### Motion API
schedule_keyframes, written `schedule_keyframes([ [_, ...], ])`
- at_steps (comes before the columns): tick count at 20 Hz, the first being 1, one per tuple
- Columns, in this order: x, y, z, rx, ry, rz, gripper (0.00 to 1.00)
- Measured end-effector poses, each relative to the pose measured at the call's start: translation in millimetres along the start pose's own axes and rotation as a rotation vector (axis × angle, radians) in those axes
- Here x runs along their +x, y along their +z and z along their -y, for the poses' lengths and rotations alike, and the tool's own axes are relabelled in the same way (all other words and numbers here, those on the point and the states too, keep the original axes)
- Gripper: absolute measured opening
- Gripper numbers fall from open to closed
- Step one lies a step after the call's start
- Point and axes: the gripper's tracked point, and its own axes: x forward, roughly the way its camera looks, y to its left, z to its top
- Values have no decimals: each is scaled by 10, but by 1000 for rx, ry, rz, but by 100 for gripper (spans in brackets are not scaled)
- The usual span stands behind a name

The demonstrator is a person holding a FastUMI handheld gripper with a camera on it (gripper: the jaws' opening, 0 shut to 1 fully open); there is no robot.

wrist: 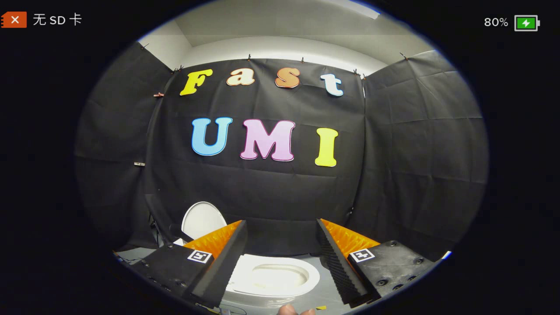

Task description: Open the toilet lid.

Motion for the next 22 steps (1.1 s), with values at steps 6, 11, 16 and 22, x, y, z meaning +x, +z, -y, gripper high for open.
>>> schedule_keyframes([
  [6,-15,31,8,4,-3,5,98],
  [11,-28,40,-6,5,-1,6,98],
  [16,-22,13,-16,2,0,3,98],
  [22,-10,32,-24,3,0,7,98],
])
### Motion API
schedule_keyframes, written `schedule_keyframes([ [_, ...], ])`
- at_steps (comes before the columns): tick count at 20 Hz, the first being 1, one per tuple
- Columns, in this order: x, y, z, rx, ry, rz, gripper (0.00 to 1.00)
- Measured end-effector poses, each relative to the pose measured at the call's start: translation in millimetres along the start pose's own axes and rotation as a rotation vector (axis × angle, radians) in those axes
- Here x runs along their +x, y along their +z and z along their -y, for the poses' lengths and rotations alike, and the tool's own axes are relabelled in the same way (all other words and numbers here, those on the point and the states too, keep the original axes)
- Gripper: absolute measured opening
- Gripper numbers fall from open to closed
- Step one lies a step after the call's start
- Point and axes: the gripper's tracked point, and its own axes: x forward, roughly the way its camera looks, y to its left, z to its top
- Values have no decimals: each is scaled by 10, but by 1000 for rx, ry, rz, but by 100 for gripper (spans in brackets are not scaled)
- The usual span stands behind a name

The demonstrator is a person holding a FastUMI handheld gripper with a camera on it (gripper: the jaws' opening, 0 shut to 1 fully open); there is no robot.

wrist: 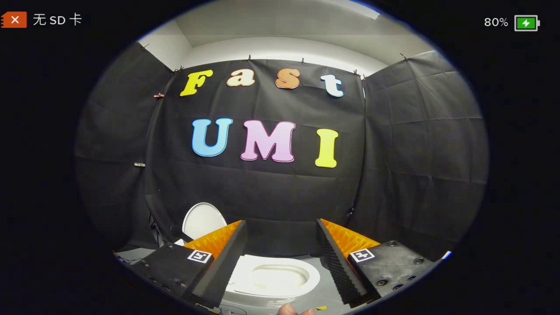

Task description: Open the toilet lid.

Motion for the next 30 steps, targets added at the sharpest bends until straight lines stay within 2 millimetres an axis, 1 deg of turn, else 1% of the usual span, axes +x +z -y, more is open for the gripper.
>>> schedule_keyframes([
  [27,-18,13,-3,-7,-3,6,98],
  [30,-32,-24,-10,-6,-2,-2,98],
])
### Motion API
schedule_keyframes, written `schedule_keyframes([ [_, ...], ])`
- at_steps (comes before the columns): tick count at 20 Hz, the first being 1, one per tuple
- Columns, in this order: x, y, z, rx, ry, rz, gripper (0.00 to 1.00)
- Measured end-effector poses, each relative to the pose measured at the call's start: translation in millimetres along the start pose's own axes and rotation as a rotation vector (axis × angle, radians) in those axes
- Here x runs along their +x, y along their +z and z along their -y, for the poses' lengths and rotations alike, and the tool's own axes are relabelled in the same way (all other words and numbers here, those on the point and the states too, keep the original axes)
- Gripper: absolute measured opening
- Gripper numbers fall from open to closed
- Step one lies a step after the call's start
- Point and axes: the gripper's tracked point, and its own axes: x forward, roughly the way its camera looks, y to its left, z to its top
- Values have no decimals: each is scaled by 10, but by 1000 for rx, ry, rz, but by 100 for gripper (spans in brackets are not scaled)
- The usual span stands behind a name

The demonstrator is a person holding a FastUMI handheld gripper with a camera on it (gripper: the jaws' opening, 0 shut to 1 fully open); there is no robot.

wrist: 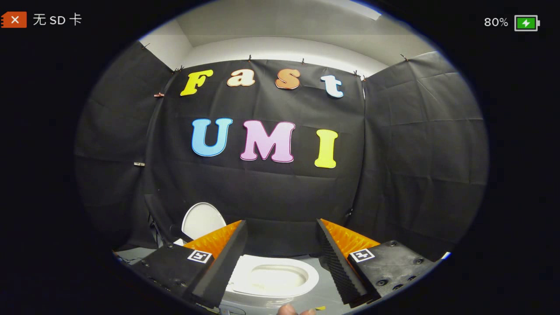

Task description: Open the toilet lid.

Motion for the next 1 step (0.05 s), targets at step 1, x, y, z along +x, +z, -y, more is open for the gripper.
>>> schedule_keyframes([
  [1,-5,-21,-5,-1,2,-3,98],
])
